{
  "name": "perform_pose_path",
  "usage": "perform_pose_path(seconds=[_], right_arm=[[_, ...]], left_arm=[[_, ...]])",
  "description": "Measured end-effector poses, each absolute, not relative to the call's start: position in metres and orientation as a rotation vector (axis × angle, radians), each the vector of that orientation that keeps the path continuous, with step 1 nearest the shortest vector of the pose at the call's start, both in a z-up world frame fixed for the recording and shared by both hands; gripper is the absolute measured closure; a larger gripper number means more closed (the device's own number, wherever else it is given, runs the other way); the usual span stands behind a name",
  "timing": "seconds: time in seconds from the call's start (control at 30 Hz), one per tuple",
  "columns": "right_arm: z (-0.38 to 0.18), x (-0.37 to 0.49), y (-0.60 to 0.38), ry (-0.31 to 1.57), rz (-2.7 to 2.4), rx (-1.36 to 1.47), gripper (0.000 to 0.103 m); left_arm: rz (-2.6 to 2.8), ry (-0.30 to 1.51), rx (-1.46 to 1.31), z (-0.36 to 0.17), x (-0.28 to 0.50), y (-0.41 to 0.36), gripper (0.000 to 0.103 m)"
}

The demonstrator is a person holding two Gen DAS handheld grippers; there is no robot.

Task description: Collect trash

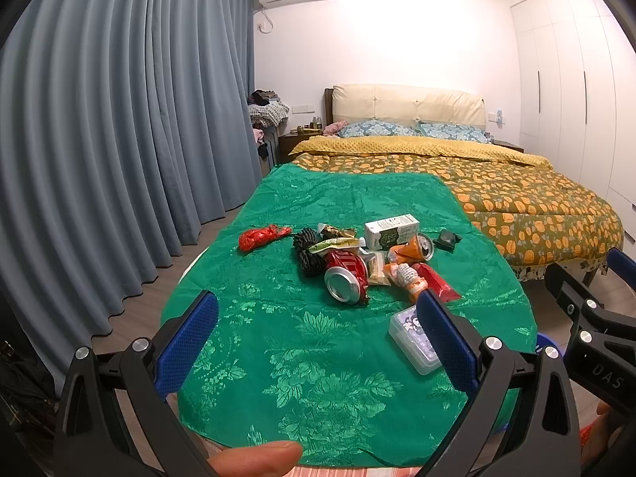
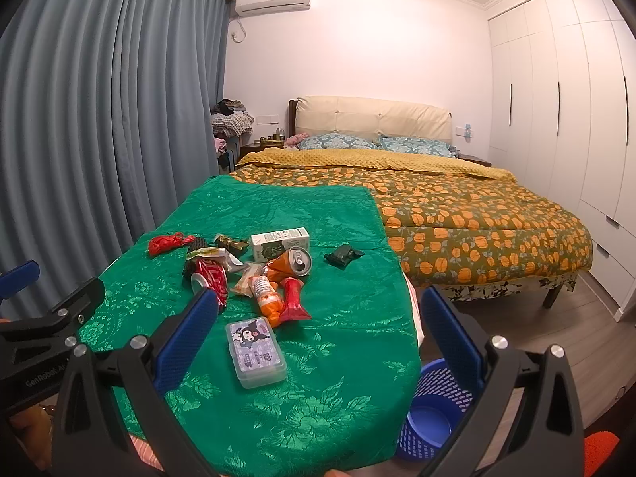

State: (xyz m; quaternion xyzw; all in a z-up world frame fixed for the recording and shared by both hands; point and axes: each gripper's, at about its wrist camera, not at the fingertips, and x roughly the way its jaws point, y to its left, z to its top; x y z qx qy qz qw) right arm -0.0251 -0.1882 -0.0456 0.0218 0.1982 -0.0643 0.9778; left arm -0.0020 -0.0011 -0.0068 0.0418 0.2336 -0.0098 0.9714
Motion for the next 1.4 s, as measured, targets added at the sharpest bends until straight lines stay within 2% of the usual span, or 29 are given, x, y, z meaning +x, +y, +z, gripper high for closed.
perform_pose_path(seconds=[1.4], right_arm=[[-0.045, -0.025, -0.187, 0.407, -0.129, 0.040, 0.004]], left_arm=[[-0.015, 0.490, 0.091, -0.034, -0.004, -0.002, 0.004]])
